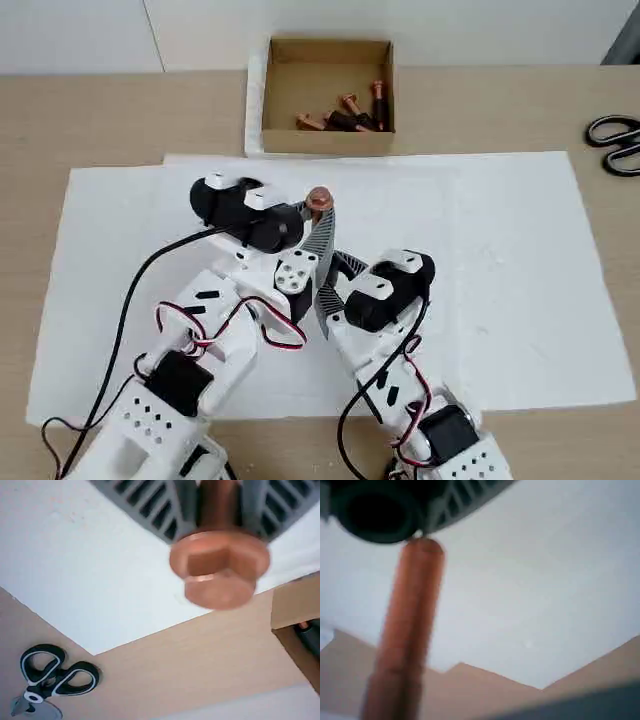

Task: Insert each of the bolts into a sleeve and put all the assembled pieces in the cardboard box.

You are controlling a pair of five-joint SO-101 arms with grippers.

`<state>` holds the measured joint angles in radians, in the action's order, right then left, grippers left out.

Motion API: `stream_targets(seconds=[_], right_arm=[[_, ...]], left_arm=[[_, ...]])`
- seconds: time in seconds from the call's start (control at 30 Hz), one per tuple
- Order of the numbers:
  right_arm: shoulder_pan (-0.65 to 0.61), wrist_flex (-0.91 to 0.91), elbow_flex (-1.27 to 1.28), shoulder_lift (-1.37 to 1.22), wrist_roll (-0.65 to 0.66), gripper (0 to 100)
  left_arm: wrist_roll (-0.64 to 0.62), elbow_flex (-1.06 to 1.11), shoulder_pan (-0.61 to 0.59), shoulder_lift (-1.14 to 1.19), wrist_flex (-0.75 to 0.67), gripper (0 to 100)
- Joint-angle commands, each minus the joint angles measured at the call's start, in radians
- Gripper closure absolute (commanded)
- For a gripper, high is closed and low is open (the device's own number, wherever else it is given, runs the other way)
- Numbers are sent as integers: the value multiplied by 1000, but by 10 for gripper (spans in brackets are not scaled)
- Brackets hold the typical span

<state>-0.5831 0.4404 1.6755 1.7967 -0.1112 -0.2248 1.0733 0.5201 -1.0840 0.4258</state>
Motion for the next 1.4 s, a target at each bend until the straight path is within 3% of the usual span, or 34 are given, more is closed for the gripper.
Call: stream_targets(seconds=[0.0, 1.37], right_arm=[[-10, -2, 8, 15, -5, 995], [-18, -4, 8, 13, -6, 995]], left_arm=[[9, -7, 6, -31, -49, 994], [-34, 59, 29, -31, -52, 994]])
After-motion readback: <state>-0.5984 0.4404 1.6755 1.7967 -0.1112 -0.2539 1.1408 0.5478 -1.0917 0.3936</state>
